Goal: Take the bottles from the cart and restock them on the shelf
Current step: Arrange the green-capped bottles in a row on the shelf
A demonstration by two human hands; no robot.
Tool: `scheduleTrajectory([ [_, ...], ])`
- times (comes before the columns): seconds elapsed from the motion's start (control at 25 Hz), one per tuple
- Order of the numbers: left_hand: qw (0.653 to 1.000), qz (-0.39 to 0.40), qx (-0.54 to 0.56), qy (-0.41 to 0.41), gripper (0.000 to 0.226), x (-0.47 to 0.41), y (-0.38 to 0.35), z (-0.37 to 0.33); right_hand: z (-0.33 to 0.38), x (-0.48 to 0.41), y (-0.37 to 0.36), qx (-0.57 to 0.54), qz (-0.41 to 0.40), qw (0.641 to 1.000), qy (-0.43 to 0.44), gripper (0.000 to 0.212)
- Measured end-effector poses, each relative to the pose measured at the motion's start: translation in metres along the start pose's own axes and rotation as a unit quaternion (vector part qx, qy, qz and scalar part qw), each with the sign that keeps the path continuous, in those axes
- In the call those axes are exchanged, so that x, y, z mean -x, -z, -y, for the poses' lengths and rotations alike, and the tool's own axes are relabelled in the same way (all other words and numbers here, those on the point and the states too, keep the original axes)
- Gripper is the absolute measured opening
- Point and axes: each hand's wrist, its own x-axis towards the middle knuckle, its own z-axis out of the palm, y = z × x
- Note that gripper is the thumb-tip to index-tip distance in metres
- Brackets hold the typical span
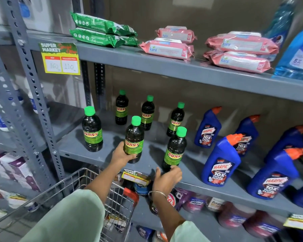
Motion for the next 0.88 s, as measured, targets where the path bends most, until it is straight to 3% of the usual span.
scheduleTrajectory([
  [0.08,0.999,-0.030,-0.015,0.006,0.056,0.000,-0.008,0.003,-0.003,-0.022,0.010,0.005,-0.007,1.000,-0.029,0.066],
  [0.16,0.998,-0.056,-0.024,0.005,0.052,-0.001,-0.012,0.007,-0.005,-0.040,0.015,-0.012,0.038,0.998,-0.042,0.083],
  [0.28,0.998,-0.061,-0.032,-0.002,0.049,-0.006,-0.013,0.011,-0.011,-0.050,0.016,-0.027,0.106,0.994,-0.025,0.075],
  [0.68,0.999,-0.040,-0.028,0.013,0.050,-0.013,-0.009,0.018,-0.016,-0.051,0.018,-0.022,0.154,0.988,-0.012,0.068],
  [0.76,0.998,-0.038,-0.035,0.021,0.053,-0.011,-0.009,0.016,-0.014,-0.051,0.020,-0.015,0.166,0.986,-0.011,0.073],
  [0.88,0.998,-0.044,-0.052,0.006,0.073,0.001,-0.015,0.012,-0.004,-0.045,0.028,-0.029,0.170,0.985,-0.009,0.097],
])
